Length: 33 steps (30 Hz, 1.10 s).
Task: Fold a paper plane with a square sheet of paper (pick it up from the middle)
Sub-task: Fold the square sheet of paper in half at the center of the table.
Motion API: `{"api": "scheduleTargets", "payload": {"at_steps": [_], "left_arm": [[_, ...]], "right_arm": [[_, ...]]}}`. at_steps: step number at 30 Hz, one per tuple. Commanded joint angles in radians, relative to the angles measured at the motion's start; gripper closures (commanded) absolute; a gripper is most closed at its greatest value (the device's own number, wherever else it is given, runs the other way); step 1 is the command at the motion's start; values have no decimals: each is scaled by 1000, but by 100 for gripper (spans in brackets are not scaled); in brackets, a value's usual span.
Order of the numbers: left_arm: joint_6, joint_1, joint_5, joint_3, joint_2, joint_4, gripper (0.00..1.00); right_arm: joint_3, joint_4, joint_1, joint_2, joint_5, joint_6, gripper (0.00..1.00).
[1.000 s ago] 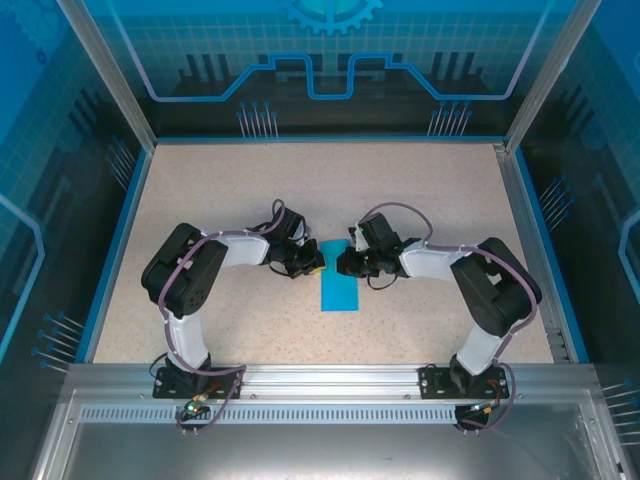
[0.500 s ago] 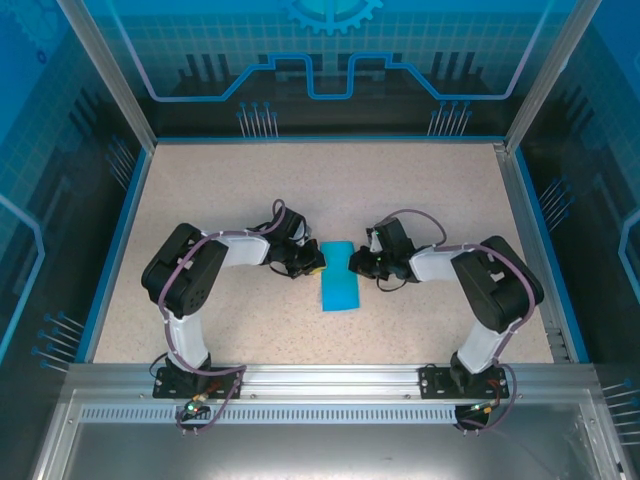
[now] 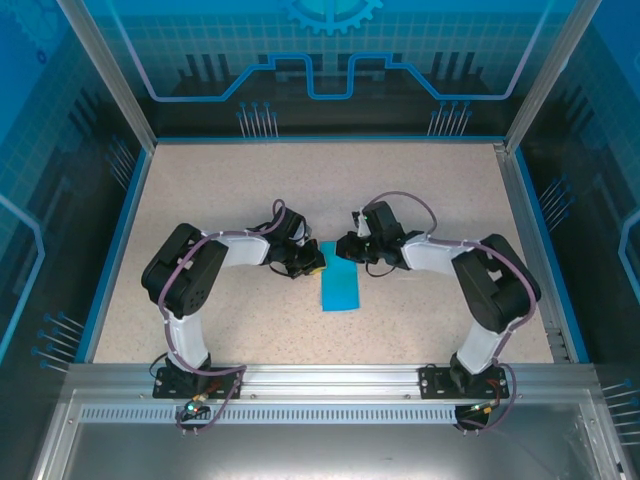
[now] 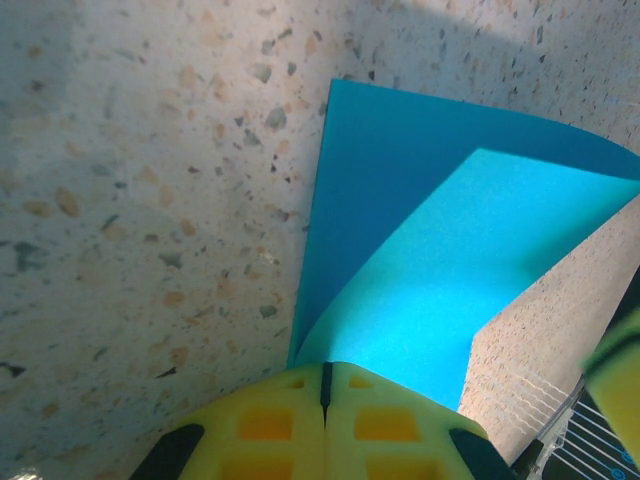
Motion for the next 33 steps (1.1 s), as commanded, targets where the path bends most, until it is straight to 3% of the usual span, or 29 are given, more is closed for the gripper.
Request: {"api": "scheduleTargets", "payload": {"at_steps": [1,17,27,33], "left_arm": [[22,-10,-113,-63,69,-185,100],[28,-10,-124,-72,76,-203,100],[28,-10,-121,-64,62,-210,100],[31,-9,-116,-57,53,-215,100]], "right_arm": [[26,27,-17,59,-38,7,88],[-37,91,-143,121,88,114,88],[-26,38,-68,-19,107,48,88],[17,9,-33,32,57,49,88]]}}
